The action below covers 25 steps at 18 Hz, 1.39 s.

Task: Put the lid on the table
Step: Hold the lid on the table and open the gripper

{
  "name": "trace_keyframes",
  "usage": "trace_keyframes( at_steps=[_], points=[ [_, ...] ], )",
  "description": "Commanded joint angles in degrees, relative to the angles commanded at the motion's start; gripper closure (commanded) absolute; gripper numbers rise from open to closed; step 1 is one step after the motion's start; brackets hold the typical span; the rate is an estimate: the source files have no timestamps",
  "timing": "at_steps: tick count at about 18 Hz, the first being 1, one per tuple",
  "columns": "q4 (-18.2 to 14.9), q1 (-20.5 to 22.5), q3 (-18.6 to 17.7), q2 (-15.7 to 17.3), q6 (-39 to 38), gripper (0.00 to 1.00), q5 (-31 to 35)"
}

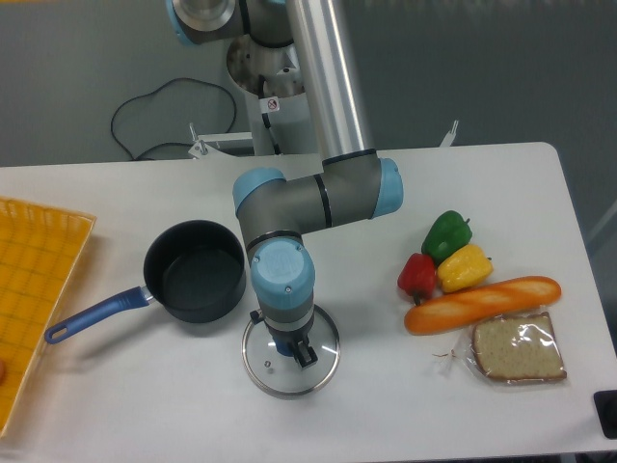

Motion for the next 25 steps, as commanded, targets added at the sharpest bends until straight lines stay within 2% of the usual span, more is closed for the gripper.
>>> trace_keyframes(
  at_steps=[17, 18, 19, 23, 25],
  points=[
    [0.44, 0.00, 0.09, -0.35, -0.09, 0.40, 0.09],
    [0.44, 0.00, 0.00, -0.35, -0.09, 0.36, 0.09],
    [0.44, 0.00, 0.09, -0.35, -0.09, 0.26, 0.09],
    [0.44, 0.00, 0.00, -0.35, -0.09, 0.18, 0.09],
    [0.44, 0.00, 0.00, -0.35, 0.00, 0.10, 0.09]
  ],
)
